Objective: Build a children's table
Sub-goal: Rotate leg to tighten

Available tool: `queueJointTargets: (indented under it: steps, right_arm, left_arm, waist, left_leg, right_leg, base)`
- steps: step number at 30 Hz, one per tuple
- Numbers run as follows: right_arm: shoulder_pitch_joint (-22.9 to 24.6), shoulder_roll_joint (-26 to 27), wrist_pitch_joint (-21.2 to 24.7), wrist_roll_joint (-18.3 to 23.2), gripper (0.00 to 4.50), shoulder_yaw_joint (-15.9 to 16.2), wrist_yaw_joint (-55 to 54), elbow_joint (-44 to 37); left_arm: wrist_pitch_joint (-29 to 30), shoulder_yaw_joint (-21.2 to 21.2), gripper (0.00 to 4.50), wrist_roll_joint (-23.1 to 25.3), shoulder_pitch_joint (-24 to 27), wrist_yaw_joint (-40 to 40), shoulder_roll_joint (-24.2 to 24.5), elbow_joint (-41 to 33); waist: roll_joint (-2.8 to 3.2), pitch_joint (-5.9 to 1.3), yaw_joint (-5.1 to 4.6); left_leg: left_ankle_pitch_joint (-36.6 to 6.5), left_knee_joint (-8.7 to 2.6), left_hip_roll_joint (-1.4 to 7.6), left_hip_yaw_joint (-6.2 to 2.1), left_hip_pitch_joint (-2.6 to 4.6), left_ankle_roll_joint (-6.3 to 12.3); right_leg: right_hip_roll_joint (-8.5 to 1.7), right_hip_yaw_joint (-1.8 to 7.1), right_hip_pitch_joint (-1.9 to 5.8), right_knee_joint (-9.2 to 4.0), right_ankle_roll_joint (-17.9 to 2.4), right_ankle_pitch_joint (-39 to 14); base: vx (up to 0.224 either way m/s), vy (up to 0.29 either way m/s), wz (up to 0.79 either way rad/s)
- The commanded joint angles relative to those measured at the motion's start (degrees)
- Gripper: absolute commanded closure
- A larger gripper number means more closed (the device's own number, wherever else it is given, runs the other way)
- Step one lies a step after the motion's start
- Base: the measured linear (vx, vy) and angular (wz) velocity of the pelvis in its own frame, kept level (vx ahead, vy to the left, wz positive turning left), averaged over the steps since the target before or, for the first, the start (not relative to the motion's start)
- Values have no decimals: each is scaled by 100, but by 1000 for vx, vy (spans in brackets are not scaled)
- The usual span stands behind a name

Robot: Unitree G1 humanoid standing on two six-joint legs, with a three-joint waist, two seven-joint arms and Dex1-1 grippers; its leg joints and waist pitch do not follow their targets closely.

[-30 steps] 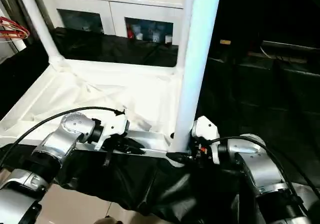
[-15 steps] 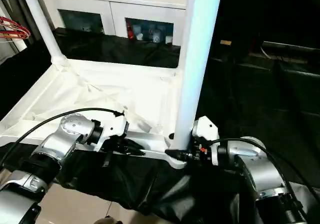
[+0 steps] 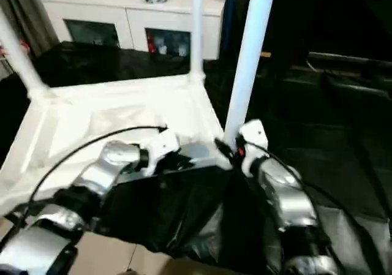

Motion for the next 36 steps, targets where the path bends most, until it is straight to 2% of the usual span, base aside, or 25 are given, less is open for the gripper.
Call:
queueJointTargets:
  steps: [1, 3, 5, 7, 8, 12, 15, 17, 18, 22, 24, 25, 28, 29, 30, 33, 36]
  right_arm:
    - [35, 612, 105, -253, 254, 643, -152, 577]
    - [-39, 692, -133, -385, 254, 691, -272, 709]
    - [-113, 769, -174, -313, 184, 607, -297, 800]
    - [-125, 761, -150, -235, 182, 567, -194, 790]
    - [-119, 712, -122, -175, 162, 551, -52, 751]
    - [-74, 496, -78, -176, 134, 623, 301, 589]
    - [20, 167, -107, -29, 134, 703, 937, 362]
    - [107, -55, -93, 74, 134, 740, 1387, 170]
    - [134, -116, -97, 103, 134, 755, 1510, 117]
    - [432, -681, -157, 335, 134, 945, 2577, -415]
    - [432, -681, -157, 335, 134, 945, 2577, -415]
    - [602, -1009, -206, 450, 134, 1038, 3210, -686]
    - [712, -1251, -162, 583, 134, 1094, 3715, -876]
    - [767, -1372, -96, 655, 134, 1141, 3960, -999]
    - [767, -1372, -96, 655, 134, 1141, 3960, -999]
    - [868, -1670, 62, 766, 134, 1312, 4458, -1285]
    - [877, -1756, 96, 775, 158, 1357, 4591, -1319]
  left_arm:
    - [-98, -111, 450, -92, -234, 398, -635, -157]
    - [-93, -170, 450, -38, -232, 445, -666, -172]
    - [-108, -230, 450, 11, -197, 422, -651, -213]
    - [-116, -254, 450, 11, -163, 338, -612, -253]
    - [-150, -268, 450, 10, -130, 244, -554, -286]
    - [-191, -283, 450, -29, -48, -47, -374, -396]
    - [-247, -257, 450, -118, 7, -331, -197, -463]
    - [-295, -247, 450, -207, 46, -585, -84, -524]
    - [-313, -246, 450, -236, 58, -664, -54, -546]
    - [-423, -234, 450, -396, 157, -1244, 249, -714]
    - [-423, -234, 450, -396, 157, -1244, 249, -714]
    - [-512, -214, 450, -474, 207, -1556, 448, -791]
    - [-533, -175, 450, -586, 252, -1882, 615, -873]
    - [-528, -153, 450, -654, 264, -2039, 701, -906]
    - [-528, -153, 450, -654, 264, -2039, 701, -906]
    - [-574, -138, 450, -755, 285, -2451, 944, -963]
    - [-609, -149, 450, -780, 275, -2590, 1042, -955]
  waist:
    - [-85, -216, -29]
    - [-88, -227, -36]
    - [-76, -231, -41]
    - [-76, -231, -51]
    - [-69, -234, -49]
    - [-77, -231, -45]
    - [-75, -243, -29]
    - [-77, -260, -8]
    - [-92, -270, 2]
    - [-57, -282, 66]
    - [-55, -288, 79]
    - [-58, -289, 84]
    - [-40, -297, 118]
    - [-62, -307, 144]
    - [-51, -306, 155]
    - [-55, -296, 191]
    - [-53, -297, 193]
  left_leg:
    - [-1963, -473, 75, -60, 4, -16]
    - [-1979, -471, 76, -62, 10, 3]
    - [-1981, -477, 84, -63, 1, 25]
    - [-1953, -478, 78, -59, -13, 43]
    - [-1937, -476, 87, -54, -6, 58]
    - [-1874, -481, 90, -46, -18, 104]
    - [-1773, -467, 96, -41, -25, 161]
    - [-1605, -446, 100, -24, -21, 231]
    - [-1518, -437, 96, -24, -37, 258]
    - [-1209, -404, 123, -13, -50, 394]
    - [-1202, -394, 128, -12, -56, 411]
    - [-1182, -395, 128, -9, -55, 429]
    - [-1125, -376, 154, -2, -61, 524]
    - [-1095, -357, 151, 5, -39, 533]
    - [-1071, -355, 157, 2, -44, 544]
    - [-1118, -364, 159, 3, -42, 529]
    - [-1171, -367, 162, 6, -36, 478]
  right_leg:
    - [-268, 153, 149, -634, -629, -2722]
    - [-274, 161, 145, -638, -633, -2654]
    - [-270, 162, 152, -623, -666, -2515]
    - [-261, 165, 163, -611, -711, -2386]
    - [-264, 171, 160, -608, -740, -2300]
    - [-262, 173, 178, -596, -794, -2151]
    - [-265, 177, 199, -583, -844, -1960]
    - [-259, 180, 207, -555, -948, -1642]
    - [-262, 180, 233, -540, -965, -1527]
    - [-239, 163, 250, -464, -1181, -848]
    - [-244, 160, 258, -455, -1192, -814]
    - [-244, 151, 257, -454, -1239, -798]
    - [-243, 150, 251, -410, -1342, -525]
    - [-241, 152, 257, -401, -1387, -442]
    - [-243, 155, 251, -385, -1414, -381]
    - [-253, 153, 253, -391, -1425, -454]
    - [-254, 156, 242, -394, -1418, -553]
  base:
    - [0, 0, 0]
    - [0, 0, 0]
    - [0, 0, 0]
    - [0, 0, 0]
    - [0, 0, 0]
    - [0, 0, 0]
    - [0, 0, 0]
    - [0, 0, 0]
    - [0, 0, 0]
    - [0, 0, 0]
    - [0, 0, 0]
    - [0, 0, 0]
    - [0, 0, 0]
    - [0, 0, 0]
    - [0, 0, 0]
    - [0, 0, 0]
    - [0, 0, 0]
